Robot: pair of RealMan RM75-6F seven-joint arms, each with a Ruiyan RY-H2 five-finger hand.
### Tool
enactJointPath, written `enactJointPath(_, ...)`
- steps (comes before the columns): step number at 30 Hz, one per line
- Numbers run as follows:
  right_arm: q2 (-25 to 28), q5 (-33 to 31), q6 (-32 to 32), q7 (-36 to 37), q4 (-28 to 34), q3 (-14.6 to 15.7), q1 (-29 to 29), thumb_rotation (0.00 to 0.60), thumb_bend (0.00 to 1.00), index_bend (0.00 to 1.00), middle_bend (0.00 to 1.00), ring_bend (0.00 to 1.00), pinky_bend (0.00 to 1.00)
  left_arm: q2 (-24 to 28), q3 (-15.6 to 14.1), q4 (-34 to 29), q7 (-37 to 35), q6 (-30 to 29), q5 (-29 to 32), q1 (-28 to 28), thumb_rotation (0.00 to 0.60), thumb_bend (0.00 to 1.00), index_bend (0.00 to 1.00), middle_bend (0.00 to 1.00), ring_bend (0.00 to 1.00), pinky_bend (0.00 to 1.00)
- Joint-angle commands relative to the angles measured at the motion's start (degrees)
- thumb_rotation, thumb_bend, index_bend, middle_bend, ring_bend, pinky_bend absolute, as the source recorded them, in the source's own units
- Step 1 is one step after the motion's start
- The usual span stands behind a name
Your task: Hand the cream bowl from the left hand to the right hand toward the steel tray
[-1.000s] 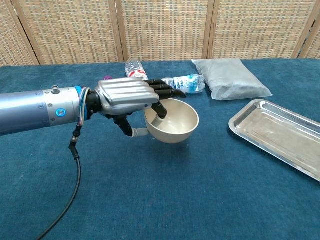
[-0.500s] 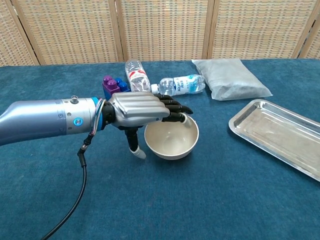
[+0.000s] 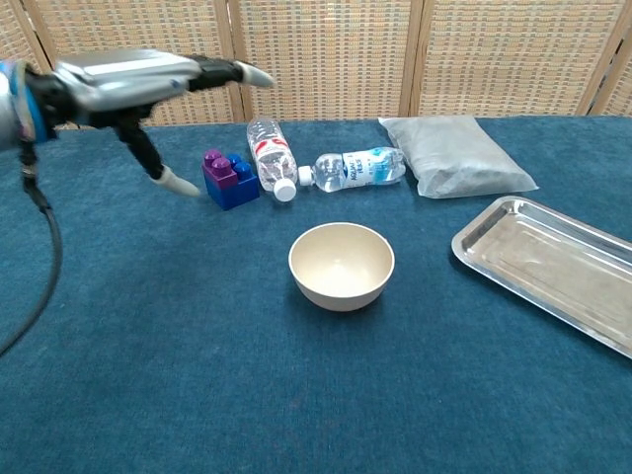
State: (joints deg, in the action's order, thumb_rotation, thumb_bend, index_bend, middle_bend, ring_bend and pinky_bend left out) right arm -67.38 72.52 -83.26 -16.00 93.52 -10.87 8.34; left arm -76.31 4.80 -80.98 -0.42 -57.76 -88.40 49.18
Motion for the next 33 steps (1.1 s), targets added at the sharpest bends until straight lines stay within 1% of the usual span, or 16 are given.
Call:
enactJointPath(1,-0.43,0.54,0.85,-1.2,0.2,0.2,0.95,0.6,0.0,0.0,0.0,0.0,0.0,7.73,0.94,-6.7,2.84,-8.79,7.48,-9.22,0.6,0.0,0.0,0.0,0.0,0.0)
enactJointPath(3,-0.63,2.33,2.18,-2.08,0.1,0.63,2.37,0.6,0.0,0.0,0.0,0.0,0.0,10.22,0.97,-8.28,5.52,-12.46,10.9,-13.14,0.6,0.0,0.0,0.0,0.0,0.0)
enactJointPath(4,-0.38,4.17,4.12,-1.93,0.37,1.12,3.82,0.6,0.0,0.0,0.0,0.0,0.0,11.71,1.13,-9.26,6.94,-14.29,14.06,-15.6,0.6,0.0,0.0,0.0,0.0,0.0)
enactJointPath(5,0.29,6.45,7.09,-1.55,0.86,1.73,5.85,0.6,0.0,0.0,0.0,0.0,0.0,12.97,1.42,-10.56,7.36,-16.39,17.32,-18.16,0.6,0.0,0.0,0.0,0.0,0.0)
enactJointPath(7,2.04,9.62,12.51,0.81,1.88,2.71,9.09,0.6,0.0,0.0,0.0,0.0,0.0,14.42,1.74,-13.28,8.33,-18.8,20.4,-20.98,0.6,0.0,0.0,0.0,0.0,0.0)
enactJointPath(11,4.15,16.35,21.82,6.66,3.07,4.38,15.69,0.6,0.0,0.0,0.0,0.0,0.0,15.2,2.36,-15.36,6.13,-21.15,23.28,-24.61,0.6,0.0,0.0,0.0,0.0,0.0)
enactJointPath(14,3.25,20.82,25.58,8.83,2.11,4.68,20.13,0.6,0.0,0.0,0.0,0.0,0.0,15.25,2.54,-15.01,5.61,-21.71,23.87,-25.98,0.6,0.0,0.0,0.0,0.0,0.0)
enactJointPath(16,1.31,23.28,28.8,8.96,0.96,4.29,24.04,0.6,0.0,0.0,0.0,0.0,0.0,15.07,2.73,-14.52,5.53,-22.1,24.46,-26.81,0.6,0.0,0.0,0.0,0.0,0.0)
enactJointPath(19,-1.5,23.32,32.87,9.3,-0.57,3.27,28.35,0.6,0.0,0.0,0.0,0.0,0.0,14.93,3.1,-14.27,5.08,-21.75,24.67,-27.36,0.6,0.0,0.0,0.0,0.0,0.0)
enactJointPath(22,-5.4,22.05,37.26,8.82,-2.21,1.7,33.02,0.6,0.0,0.01,0.0,0.0,0.0,15.0,3.48,-13.92,4.64,-21.21,24.08,-27.55,0.6,0.0,0.0,0.0,0.0,0.0)
enactJointPath(25,-8.95,21.72,39.14,7.02,-3.1,0.87,36.22,0.6,0.0,0.07,0.0,0.0,0.0,14.85,3.67,-13.45,4.89,-20.47,24.01,-27.72,0.6,0.0,0.0,0.0,0.0,0.0)
enactJointPath(28,-11.3,20.64,40.43,5.02,-4.05,0.57,38.04,0.6,0.0,0.09,0.0,0.0,0.0,14.76,3.99,-13.19,4.8,-19.74,24.11,-27.8,0.6,0.0,0.0,0.0,0.0,0.0)
enactJointPath(33,-14.69,19.02,41.75,1.8,-6.09,0.86,40.08,0.6,0.0,0.22,0.0,0.0,0.0,14.83,4.32,-13.17,4.77,-19.06,23.73,-28.08,0.6,0.0,0.0,0.0,0.0,0.0)
